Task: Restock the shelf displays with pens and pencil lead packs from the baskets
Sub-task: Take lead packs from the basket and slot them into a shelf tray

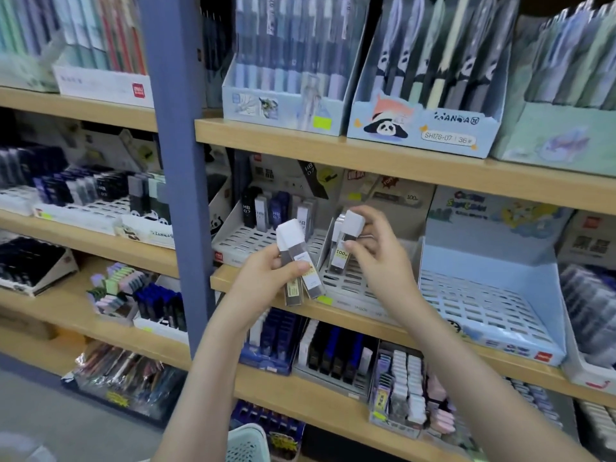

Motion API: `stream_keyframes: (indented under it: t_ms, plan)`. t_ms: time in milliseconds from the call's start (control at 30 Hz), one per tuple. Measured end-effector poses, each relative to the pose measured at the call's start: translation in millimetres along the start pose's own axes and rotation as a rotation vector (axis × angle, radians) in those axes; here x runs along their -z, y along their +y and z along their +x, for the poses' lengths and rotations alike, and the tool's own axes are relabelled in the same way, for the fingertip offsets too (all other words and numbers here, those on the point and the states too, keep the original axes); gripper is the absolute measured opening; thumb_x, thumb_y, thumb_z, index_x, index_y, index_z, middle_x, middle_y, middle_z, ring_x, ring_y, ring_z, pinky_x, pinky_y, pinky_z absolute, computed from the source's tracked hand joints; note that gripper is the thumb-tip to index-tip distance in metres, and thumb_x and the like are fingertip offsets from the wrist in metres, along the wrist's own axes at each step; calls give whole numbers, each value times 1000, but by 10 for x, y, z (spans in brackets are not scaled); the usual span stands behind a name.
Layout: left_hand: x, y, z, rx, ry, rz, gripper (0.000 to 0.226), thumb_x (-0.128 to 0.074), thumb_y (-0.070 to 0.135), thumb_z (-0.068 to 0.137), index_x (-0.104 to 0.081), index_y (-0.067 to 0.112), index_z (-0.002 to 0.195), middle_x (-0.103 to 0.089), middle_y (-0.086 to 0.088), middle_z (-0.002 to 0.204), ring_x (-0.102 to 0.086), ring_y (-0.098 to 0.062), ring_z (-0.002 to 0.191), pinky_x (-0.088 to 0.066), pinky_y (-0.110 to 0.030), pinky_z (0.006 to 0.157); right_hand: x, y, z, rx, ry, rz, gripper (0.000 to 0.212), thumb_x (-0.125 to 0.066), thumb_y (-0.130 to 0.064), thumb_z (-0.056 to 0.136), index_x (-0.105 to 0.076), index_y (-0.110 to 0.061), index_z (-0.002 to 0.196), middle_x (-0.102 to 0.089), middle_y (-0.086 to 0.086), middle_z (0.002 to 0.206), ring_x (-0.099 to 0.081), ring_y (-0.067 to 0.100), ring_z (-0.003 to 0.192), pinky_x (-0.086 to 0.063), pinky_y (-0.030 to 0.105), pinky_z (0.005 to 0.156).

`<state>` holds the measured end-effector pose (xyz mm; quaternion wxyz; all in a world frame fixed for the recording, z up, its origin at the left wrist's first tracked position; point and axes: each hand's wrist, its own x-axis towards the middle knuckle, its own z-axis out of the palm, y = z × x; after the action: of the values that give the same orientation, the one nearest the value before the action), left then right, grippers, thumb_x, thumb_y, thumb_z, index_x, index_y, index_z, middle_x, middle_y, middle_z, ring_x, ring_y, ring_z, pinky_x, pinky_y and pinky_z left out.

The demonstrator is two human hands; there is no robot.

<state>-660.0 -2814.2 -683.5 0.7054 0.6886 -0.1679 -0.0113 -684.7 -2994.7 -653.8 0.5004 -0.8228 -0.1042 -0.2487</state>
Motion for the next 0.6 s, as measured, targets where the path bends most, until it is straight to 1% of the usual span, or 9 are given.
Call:
stream_keyframes:
  t_ms: [100, 167, 267, 333, 367, 433, 500, 567, 600]
  plan:
    - [46, -38, 1, 20, 30, -51, 15, -62, 8, 89, -64, 14, 103, -75, -1, 92, -71, -15, 84, -55, -27, 70, -16, -24, 11, 59, -46, -115, 46, -57, -12, 93, -43, -45, 121, -56, -27, 98, -60, -1, 94, -49, 14, 74]
    - [68, -47, -2, 15, 38, -76, 15, -61, 8, 90, -63, 12, 104, -74, -4, 94, -70, -17, 85, -56, -25, 66, -29, -12, 21, 79, -49, -141, 47, -57, -12, 93, -41, -47, 119, -57, -23, 100, -60, 0, 95, -50, 18, 77]
    - [53, -52, -5, 10, 37, -108, 15, -58, 5, 91, -62, 17, 100, -73, 0, 89, -70, -13, 79, -56, -23, 59, -39, 50, 26, 58, -52, -146, 46, -57, -10, 92, -43, -42, 123, -61, -10, 103, -60, 0, 93, -49, 14, 75]
    - [36, -58, -5, 2, 28, -112, 18, -56, 4, 92, -61, 19, 100, -73, 2, 88, -70, -9, 77, -55, -22, 59, -38, 81, 18, 47, -57, -192, 45, -58, -10, 92, -45, -35, 128, -61, -2, 104, -57, -1, 89, -47, 12, 74]
    - [33, -68, -2, -5, 25, -106, 18, -56, 4, 92, -61, 20, 100, -72, 3, 89, -70, -9, 78, -55, -21, 61, -35, 94, 18, 64, -54, -242, 45, -58, -11, 92, -45, -31, 130, -60, -1, 107, -55, 0, 90, -46, 12, 76]
    - [31, -77, 1, -14, 20, -101, 18, -55, 5, 92, -60, 20, 101, -72, 4, 90, -70, -8, 80, -54, -21, 65, -25, 111, 39, 134, -27, -387, 45, -59, -13, 91, -47, -25, 133, -53, -3, 119, -45, 0, 101, -36, 14, 84]
    - [26, -84, 9, -11, 11, -105, 17, -55, 5, 93, -60, 19, 101, -72, 4, 87, -70, -8, 78, -54, -22, 64, -4, 115, 77, 165, 20, -495, 45, -62, -15, 89, -50, -24, 132, -47, -3, 122, -33, 7, 109, -29, 23, 92]
    - [9, -87, 17, -8, 3, -97, 15, -55, 5, 93, -60, 18, 100, -72, 4, 86, -69, -9, 76, -53, -23, 62, 5, 114, 101, 155, 22, -545, 42, -63, -16, 88, -53, -25, 128, -43, -1, 122, -31, 15, 112, -26, 29, 96]
    - [-1, -86, 19, -8, -2, -92, 14, -55, 6, 93, -59, 18, 100, -71, 3, 86, -69, -9, 75, -53, -23, 62, 2, 115, 104, 146, 5, -565, 41, -63, -17, 88, -54, -26, 127, -41, 0, 124, -30, 18, 114, -23, 29, 96]
